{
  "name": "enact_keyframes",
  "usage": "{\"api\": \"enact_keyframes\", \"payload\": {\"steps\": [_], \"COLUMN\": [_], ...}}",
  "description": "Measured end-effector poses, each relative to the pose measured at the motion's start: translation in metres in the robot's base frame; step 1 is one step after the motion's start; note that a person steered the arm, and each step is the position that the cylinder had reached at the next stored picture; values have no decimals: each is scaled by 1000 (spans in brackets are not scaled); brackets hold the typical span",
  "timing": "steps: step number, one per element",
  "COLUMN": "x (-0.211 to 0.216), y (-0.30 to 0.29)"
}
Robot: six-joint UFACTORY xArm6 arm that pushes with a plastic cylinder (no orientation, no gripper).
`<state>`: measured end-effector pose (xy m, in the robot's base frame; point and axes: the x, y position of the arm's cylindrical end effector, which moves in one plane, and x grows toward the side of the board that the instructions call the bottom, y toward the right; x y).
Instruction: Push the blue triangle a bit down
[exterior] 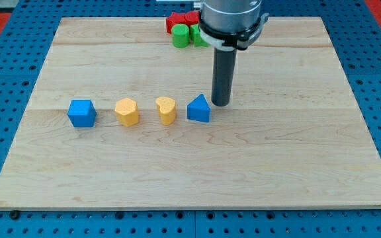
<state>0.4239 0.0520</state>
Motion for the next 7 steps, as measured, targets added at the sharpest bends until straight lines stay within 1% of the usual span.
{"api": "enact_keyframes", "payload": {"steps": [2, 4, 7], "x": [-5, -27, -21], "y": [-24, -24, -32]}}
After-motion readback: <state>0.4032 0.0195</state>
